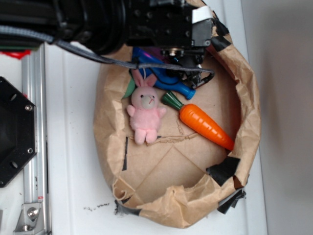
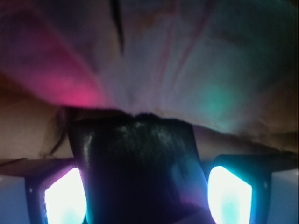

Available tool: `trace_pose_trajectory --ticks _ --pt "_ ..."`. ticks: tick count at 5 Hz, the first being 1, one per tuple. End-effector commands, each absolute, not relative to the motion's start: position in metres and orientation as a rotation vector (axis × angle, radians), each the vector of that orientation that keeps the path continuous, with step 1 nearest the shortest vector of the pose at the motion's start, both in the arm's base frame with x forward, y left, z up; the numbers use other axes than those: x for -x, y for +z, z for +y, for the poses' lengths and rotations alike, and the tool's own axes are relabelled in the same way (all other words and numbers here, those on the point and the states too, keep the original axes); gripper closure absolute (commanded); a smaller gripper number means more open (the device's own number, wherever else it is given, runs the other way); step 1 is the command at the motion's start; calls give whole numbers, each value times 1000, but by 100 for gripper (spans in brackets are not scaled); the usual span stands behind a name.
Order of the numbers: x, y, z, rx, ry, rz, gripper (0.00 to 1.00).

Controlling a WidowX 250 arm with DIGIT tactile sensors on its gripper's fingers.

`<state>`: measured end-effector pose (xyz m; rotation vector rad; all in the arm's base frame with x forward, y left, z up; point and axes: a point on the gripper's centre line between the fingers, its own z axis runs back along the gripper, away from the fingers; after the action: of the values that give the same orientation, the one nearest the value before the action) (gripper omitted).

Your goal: Grab the black box.

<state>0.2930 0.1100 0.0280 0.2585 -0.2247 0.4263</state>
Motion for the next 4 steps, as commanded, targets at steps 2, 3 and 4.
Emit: trace_pose_trajectory --ticks 2,3,4 --pt "-296 36 126 -235 416 -294 17" --pt "-295 39 122 -231 407 -306 100" --pt "-291 46 108 -206 386 -309 100"
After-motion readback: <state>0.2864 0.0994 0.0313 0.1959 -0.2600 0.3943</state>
